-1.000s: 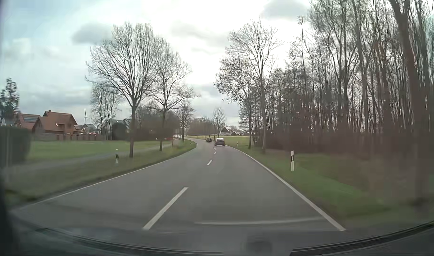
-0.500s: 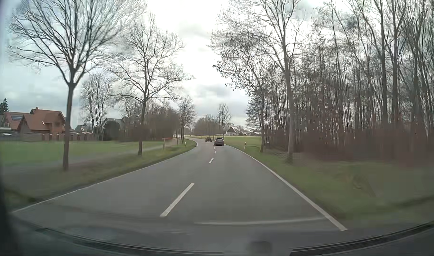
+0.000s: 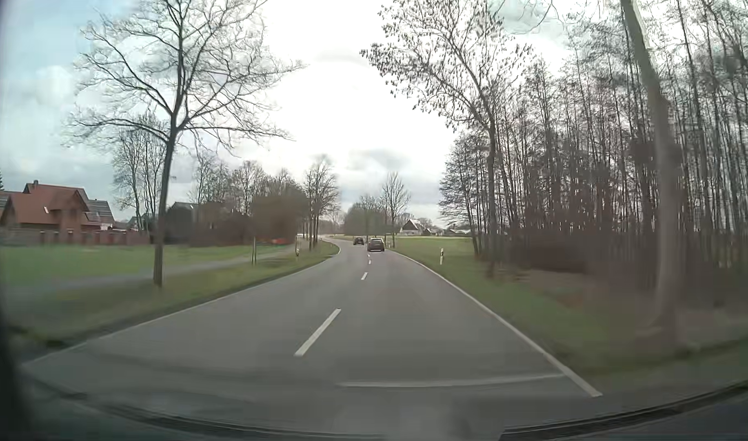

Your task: Follow the waypoints while adhering to traffic rules and regulations

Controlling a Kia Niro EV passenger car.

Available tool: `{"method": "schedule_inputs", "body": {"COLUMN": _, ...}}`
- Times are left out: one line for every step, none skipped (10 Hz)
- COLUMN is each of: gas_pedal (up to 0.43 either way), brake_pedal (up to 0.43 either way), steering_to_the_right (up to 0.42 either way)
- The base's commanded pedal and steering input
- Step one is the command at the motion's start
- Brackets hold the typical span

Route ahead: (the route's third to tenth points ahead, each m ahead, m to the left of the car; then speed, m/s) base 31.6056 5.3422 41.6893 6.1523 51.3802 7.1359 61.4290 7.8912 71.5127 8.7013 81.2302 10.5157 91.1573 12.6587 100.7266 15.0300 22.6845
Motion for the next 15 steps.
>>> {"method": "schedule_inputs", "body": {"gas_pedal": 0.260, "brake_pedal": 0.000, "steering_to_the_right": -0.007}}
{"method": "schedule_inputs", "body": {"gas_pedal": 0.260, "brake_pedal": 0.000, "steering_to_the_right": -0.007}}
{"method": "schedule_inputs", "body": {"gas_pedal": 0.260, "brake_pedal": 0.000, "steering_to_the_right": -0.007}}
{"method": "schedule_inputs", "body": {"gas_pedal": 0.260, "brake_pedal": 0.000, "steering_to_the_right": -0.007}}
{"method": "schedule_inputs", "body": {"gas_pedal": 0.260, "brake_pedal": 0.000, "steering_to_the_right": -0.007}}
{"method": "schedule_inputs", "body": {"gas_pedal": 0.260, "brake_pedal": 0.000, "steering_to_the_right": -0.007}}
{"method": "schedule_inputs", "body": {"gas_pedal": 0.260, "brake_pedal": 0.000, "steering_to_the_right": -0.007}}
{"method": "schedule_inputs", "body": {"gas_pedal": 0.260, "brake_pedal": 0.000, "steering_to_the_right": -0.007}}
{"method": "schedule_inputs", "body": {"gas_pedal": 0.260, "brake_pedal": 0.000, "steering_to_the_right": -0.007}}
{"method": "schedule_inputs", "body": {"gas_pedal": 0.260, "brake_pedal": 0.000, "steering_to_the_right": -0.007}}
{"method": "schedule_inputs", "body": {"gas_pedal": 0.260, "brake_pedal": 0.000, "steering_to_the_right": -0.008}}
{"method": "schedule_inputs", "body": {"gas_pedal": 0.260, "brake_pedal": 0.000, "steering_to_the_right": -0.008}}
{"method": "schedule_inputs", "body": {"gas_pedal": 0.260, "brake_pedal": 0.000, "steering_to_the_right": -0.008}}
{"method": "schedule_inputs", "body": {"gas_pedal": 0.260, "brake_pedal": 0.000, "steering_to_the_right": -0.007}}
{"method": "schedule_inputs", "body": {"gas_pedal": 0.260, "brake_pedal": 0.000, "steering_to_the_right": -0.007}}
